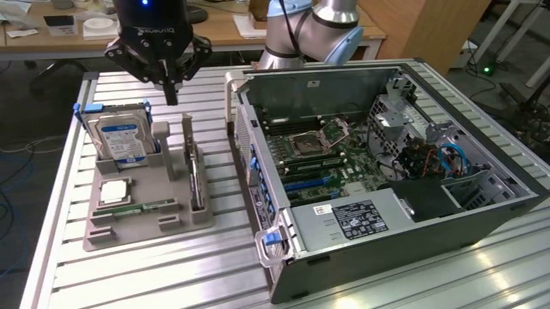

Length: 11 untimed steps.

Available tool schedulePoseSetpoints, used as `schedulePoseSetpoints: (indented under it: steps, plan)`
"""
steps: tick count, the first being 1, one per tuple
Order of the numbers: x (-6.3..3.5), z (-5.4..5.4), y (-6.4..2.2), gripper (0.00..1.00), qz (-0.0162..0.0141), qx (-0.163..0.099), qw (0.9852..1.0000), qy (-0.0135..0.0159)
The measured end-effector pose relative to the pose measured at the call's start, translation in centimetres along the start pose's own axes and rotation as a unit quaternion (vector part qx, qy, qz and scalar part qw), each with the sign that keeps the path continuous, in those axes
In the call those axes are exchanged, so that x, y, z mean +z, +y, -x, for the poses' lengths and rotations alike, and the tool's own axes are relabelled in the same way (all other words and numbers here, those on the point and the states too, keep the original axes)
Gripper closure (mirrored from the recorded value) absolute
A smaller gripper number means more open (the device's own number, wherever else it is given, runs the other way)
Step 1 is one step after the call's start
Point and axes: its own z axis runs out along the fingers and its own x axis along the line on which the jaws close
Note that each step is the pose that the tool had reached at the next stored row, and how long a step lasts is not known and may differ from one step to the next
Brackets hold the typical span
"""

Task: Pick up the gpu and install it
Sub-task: 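Reach for the gpu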

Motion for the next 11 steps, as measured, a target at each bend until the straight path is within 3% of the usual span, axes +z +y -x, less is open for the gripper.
schedulePoseSetpoints:
  steps: [11]
  plan:
    - [-0.06, -2.2, -0.20, 0.90, 0.0000, 0.000, 1.0000, 0.0000]
